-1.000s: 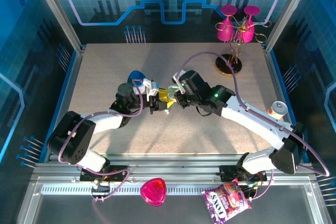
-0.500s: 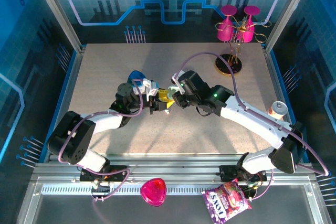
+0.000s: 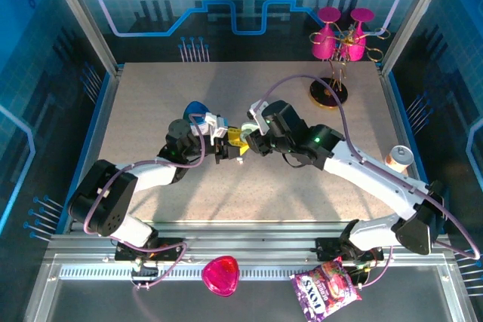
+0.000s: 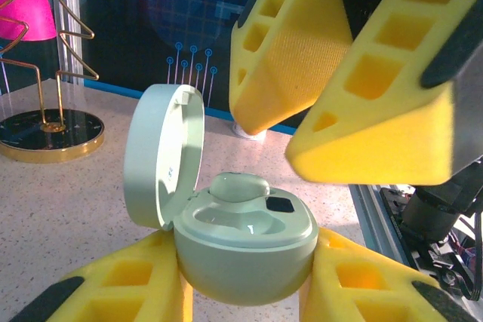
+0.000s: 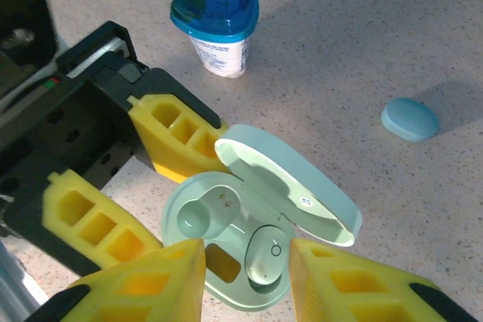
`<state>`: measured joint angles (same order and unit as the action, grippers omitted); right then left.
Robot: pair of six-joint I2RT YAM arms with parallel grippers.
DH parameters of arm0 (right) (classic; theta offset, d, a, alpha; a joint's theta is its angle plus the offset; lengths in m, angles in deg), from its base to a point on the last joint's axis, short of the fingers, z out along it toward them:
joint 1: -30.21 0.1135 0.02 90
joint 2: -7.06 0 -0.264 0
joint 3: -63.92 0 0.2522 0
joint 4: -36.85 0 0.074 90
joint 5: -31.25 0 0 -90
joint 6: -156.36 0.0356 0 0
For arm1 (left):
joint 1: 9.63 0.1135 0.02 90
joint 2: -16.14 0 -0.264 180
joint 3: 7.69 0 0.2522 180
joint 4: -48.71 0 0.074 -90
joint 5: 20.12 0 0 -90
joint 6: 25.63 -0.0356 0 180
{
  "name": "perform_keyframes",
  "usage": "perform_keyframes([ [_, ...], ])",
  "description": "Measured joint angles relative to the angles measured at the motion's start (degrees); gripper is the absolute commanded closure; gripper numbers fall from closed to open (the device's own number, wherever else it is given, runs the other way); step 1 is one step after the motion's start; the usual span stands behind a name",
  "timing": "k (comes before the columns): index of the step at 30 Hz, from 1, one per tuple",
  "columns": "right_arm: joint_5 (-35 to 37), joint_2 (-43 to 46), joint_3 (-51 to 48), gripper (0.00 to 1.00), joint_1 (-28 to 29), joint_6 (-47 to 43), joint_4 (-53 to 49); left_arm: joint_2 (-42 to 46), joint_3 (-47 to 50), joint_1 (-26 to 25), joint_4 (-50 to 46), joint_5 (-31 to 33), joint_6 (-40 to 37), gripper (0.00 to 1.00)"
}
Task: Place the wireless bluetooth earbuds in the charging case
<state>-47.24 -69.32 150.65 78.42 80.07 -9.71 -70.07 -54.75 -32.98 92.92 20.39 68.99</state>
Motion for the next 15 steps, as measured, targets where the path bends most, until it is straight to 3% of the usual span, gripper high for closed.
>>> perform_keyframes([
  [8,-3.6,6.3,-5.5,0.45,-1.6,2.2,6.4,0.0,0.0,0.5,3.1,0.0,0.7,0.68],
  [15,-9.6,15.0,-16.2,0.42,-6.9,6.1,18.1,0.0,1.8,2.1,9.7,0.1,3.0,0.69],
])
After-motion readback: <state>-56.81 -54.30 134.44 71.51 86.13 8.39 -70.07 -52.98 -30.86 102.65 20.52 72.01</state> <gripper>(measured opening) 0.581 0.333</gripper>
